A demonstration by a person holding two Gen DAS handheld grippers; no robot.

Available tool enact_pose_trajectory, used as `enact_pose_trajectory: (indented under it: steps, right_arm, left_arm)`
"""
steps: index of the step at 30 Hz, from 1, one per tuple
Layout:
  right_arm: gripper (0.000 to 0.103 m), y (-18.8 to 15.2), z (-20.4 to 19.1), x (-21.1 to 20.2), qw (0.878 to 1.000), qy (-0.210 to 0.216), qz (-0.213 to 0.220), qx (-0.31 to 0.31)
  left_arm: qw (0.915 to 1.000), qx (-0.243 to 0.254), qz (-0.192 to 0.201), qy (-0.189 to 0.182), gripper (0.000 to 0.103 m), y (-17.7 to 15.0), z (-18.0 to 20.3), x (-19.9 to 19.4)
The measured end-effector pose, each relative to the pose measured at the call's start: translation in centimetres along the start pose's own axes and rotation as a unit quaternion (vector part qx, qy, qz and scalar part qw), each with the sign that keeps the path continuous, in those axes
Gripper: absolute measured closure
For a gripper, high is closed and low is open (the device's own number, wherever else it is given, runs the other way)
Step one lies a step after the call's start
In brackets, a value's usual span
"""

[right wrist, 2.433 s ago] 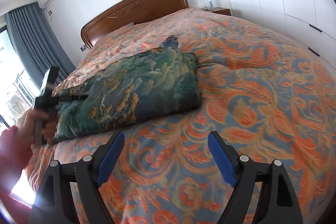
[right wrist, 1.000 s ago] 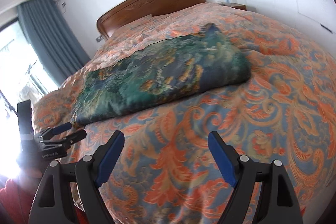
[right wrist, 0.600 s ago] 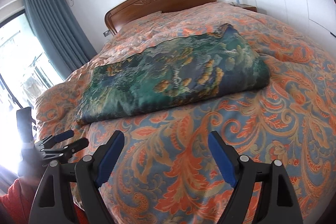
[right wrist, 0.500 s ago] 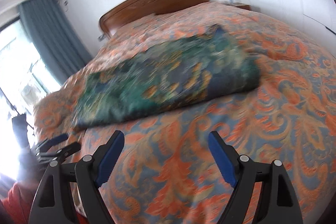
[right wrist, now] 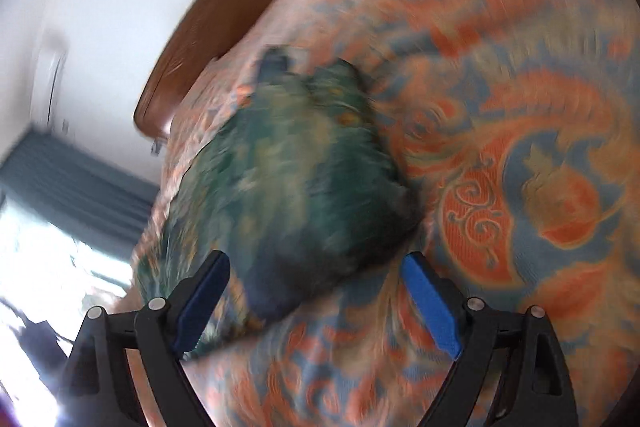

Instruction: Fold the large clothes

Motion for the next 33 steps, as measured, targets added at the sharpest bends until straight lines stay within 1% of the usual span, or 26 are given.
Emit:
enact_pose_trajectory:
  steps: [1, 4, 6, 7, 8, 9, 10, 11, 13, 15, 16, 17, 18, 20, 21, 23, 24, 25, 26, 28, 29, 30, 32, 33]
  right_arm:
    - [0.012, 0.3, 0.6, 0.6, 1.000, 0.006, 0.000, 0.027]
    - [0.011, 1.1, 0.6, 2.0, 0.998, 0.028, 0.001, 0.056]
    - [0.012, 1.6, 0.6, 3.0, 0.996, 0.031, -0.001, 0.078]
    - [0.020, 1.9, 0.8, 3.4, 0.995, 0.030, 0.001, 0.096]
    - [0.033, 1.9, 0.8, 3.5, 0.994, 0.029, 0.003, 0.101]
    - [0.046, 1.9, 0.7, 3.4, 0.995, 0.019, 0.012, 0.100]
    - [0.054, 1.8, 0.3, 3.0, 0.996, 0.008, 0.022, 0.088]
    - [0.061, 1.6, -0.5, 2.3, 0.997, -0.002, 0.039, 0.061]
    - [0.067, 0.9, -2.9, 0.5, 0.997, -0.024, 0.076, -0.003]
    - [0.069, -0.1, -5.9, -1.5, 0.990, -0.034, 0.119, -0.071]
    - [0.069, -0.4, -6.7, -2.0, 0.987, -0.035, 0.129, -0.086]
    - [0.070, -1.0, -8.3, -2.9, 0.982, -0.035, 0.149, -0.115]
    - [0.070, -1.5, -9.2, -3.5, 0.978, -0.035, 0.158, -0.132]
    - [0.070, -3.0, -11.7, -4.6, 0.965, -0.039, 0.184, -0.185]
    - [0.070, -3.8, -13.1, -5.0, 0.956, -0.042, 0.196, -0.216]
    - [0.070, -5.4, -15.0, -5.6, 0.940, -0.045, 0.209, -0.267]
    - [0.070, -6.5, -16.3, -5.7, 0.929, -0.048, 0.215, -0.299]
    - [0.070, -7.7, -17.6, -5.7, 0.915, -0.052, 0.220, -0.334]
    - [0.070, -8.8, -17.9, -6.2, 0.907, -0.052, 0.222, -0.355]
    - [0.071, -11.3, -19.9, -6.2, 0.879, -0.046, 0.225, -0.418]
    - [0.071, -12.3, -20.6, -6.3, 0.868, -0.044, 0.227, -0.440]
    - [0.071, -13.5, -21.3, -6.2, 0.853, -0.039, 0.228, -0.468]
    - [0.071, -14.5, -22.4, -6.1, 0.842, -0.022, 0.221, -0.492]
    - [0.071, -14.9, -22.3, -6.1, 0.839, -0.011, 0.218, -0.499]
  left_arm:
    - [1.0000, -0.001, -0.009, 0.002, 0.004, -0.1, -0.1, 0.8]
    - [0.9991, 0.009, -0.039, 0.013, 0.004, -0.7, -0.1, 3.0]
    - [0.9982, 0.019, -0.052, 0.020, 0.005, -0.8, 0.0, 3.1]
    - [0.9980, 0.024, -0.056, 0.020, 0.005, -0.5, 0.0, 2.6]
    - [0.9979, 0.026, -0.056, 0.020, 0.005, -0.1, 0.1, 2.0]
    - [0.9981, 0.027, -0.053, 0.016, 0.005, 0.6, 0.2, 1.2]
    - [0.9985, 0.027, -0.046, 0.009, 0.005, 1.5, 0.3, 0.1]
    - [0.9988, 0.029, -0.039, -0.003, 0.004, 2.6, 0.7, -1.0]
    - [0.9984, 0.036, -0.037, -0.025, 0.004, 4.8, 1.7, -2.3]
    - [0.9963, 0.049, -0.050, -0.050, 0.004, 7.4, 3.6, -2.7]
    - [0.9950, 0.055, -0.058, -0.060, 0.004, 8.4, 4.5, -2.6]
    - [0.9930, 0.062, -0.070, -0.072, 0.004, 9.8, 5.7, -2.3]
    - [0.9912, 0.066, -0.080, -0.082, 0.004, 10.8, 6.5, -1.9]
    - [0.9870, 0.074, -0.104, -0.098, 0.004, 12.5, 8.2, -1.1]
    - [0.9847, 0.081, -0.116, -0.102, 0.004, 13.1, 8.9, -0.6]
    - [0.9813, 0.097, -0.137, -0.094, 0.005, 13.8, 9.9, 0.3]
    - [0.9802, 0.102, -0.146, -0.087, 0.005, 14.0, 10.2, 0.7]
    - [0.9787, 0.107, -0.157, -0.077, 0.005, 14.0, 10.4, 1.1]
    - [0.9778, 0.110, -0.165, -0.069, 0.005, 13.9, 10.5, 1.3]
    - [0.9763, 0.111, -0.181, -0.042, 0.004, 13.3, 10.2, 1.8]
    - [0.9757, 0.112, -0.187, -0.025, 0.004, 13.0, 9.9, 1.9]
    - [0.9749, 0.115, -0.190, -0.009, 0.004, 12.6, 9.6, 2.0]
    - [0.9733, 0.125, -0.192, 0.016, 0.005, 11.8, 9.1, 2.1]
    - [0.9723, 0.129, -0.192, 0.034, 0.017, 11.3, 8.6, 2.2]
Point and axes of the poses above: each gripper's, at about its wrist camera, not at the fingertips, and x roughly the way its jaws point, z to its right, y to its top, the point moved 3 cm from there along x, roughly the way its jaws point, and after that the axes turned 7 degrees about -y, right-handed, at the moved point
